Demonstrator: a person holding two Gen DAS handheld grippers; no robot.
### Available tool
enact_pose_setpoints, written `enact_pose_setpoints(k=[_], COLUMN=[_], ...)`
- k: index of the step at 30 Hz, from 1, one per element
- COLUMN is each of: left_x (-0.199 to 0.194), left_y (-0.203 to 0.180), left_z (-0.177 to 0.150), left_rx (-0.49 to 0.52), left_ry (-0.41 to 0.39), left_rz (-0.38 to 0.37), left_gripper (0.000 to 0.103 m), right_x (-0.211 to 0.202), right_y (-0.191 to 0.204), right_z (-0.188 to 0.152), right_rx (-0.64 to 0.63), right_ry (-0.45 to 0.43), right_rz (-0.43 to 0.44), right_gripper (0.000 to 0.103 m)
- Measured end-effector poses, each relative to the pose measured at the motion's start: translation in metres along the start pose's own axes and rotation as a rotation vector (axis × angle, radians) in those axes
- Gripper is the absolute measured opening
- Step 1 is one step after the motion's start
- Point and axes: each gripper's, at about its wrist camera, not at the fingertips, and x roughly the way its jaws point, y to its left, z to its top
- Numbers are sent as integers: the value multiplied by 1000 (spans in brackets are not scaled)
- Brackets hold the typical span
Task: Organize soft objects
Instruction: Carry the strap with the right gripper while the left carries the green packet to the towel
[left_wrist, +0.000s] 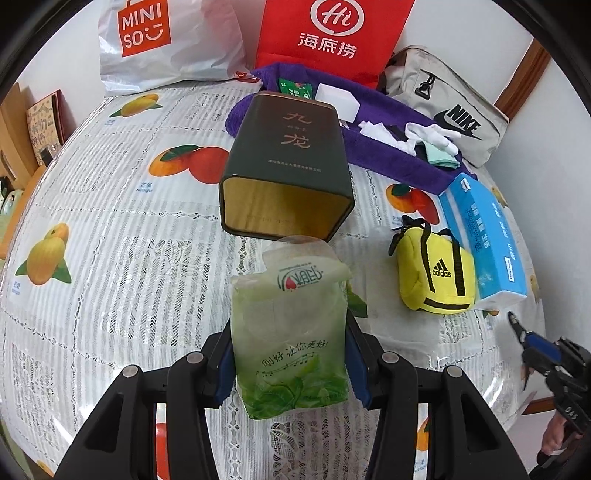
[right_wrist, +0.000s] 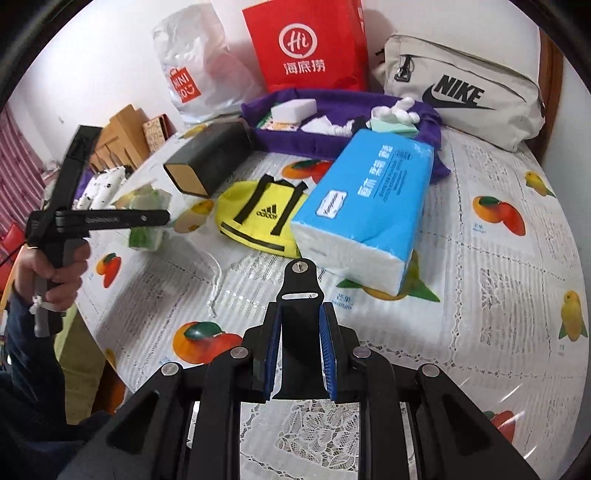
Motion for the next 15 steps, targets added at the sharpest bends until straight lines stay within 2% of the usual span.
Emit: enact_pose_setpoints(k=[9, 13, 15], left_x=[-14, -26, -35], left_y=[-6, -5, -2], left_z=[8, 13, 19], left_rx=[-7, -17, -38], left_ry=[-15, -32, -49], left_rz=[42, 45, 23], left_gripper=[48, 48, 48], right_x=[-20, -24, -24], right_y=[-5, -10, -10], right_z=[16, 27, 35], right_rx=[-17, -18, -31], right_ry=[-62, -83, -91], right_rz=[60, 73, 71], right_gripper=[21, 21, 21])
